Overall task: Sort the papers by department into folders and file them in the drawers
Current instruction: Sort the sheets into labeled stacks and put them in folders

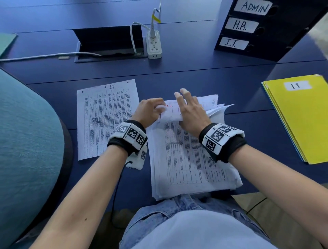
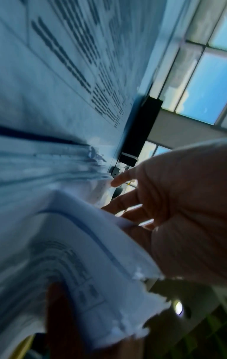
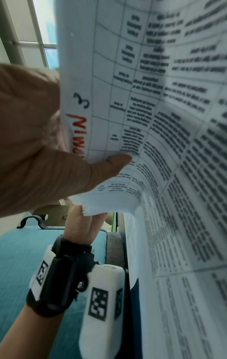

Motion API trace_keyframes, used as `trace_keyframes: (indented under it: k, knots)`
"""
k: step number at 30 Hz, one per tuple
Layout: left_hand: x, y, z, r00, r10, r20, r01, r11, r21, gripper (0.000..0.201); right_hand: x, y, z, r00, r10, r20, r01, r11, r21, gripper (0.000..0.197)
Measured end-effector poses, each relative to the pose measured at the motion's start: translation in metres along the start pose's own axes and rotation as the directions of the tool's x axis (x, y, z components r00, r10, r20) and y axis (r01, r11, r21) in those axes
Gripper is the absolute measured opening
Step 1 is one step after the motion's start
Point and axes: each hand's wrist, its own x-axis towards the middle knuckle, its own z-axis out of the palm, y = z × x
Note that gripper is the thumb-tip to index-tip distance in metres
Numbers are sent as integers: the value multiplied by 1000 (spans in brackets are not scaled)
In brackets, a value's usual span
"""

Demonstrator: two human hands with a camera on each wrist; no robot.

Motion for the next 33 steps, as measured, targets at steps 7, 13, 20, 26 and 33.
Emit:
trace_keyframes:
  k: [7,13,20,26,33]
  knots:
    - [4,5,-11,971,-152,184,208,917,-341,56,-12,-3,7,986,-58,-156,18,969,-247,34]
    - [11,-3,4,965,-189,183,141,959,245,34,-30,-12,19,975,-180,134,199,968,-153,32]
    - [6,4,3,994,-86,67,58,938,341,24,-21,-6,17,983,-143,118,148,988,-36,41]
    - [-2,-2,-3,998,19,64,-29,985,171,9,-12,-5,15,997,-21,77,23,1000,-22,78]
    - [3,-2,-2,994,-74,75,64,990,129,56,-17,-5,17,995,-53,-83,25,951,-309,48]
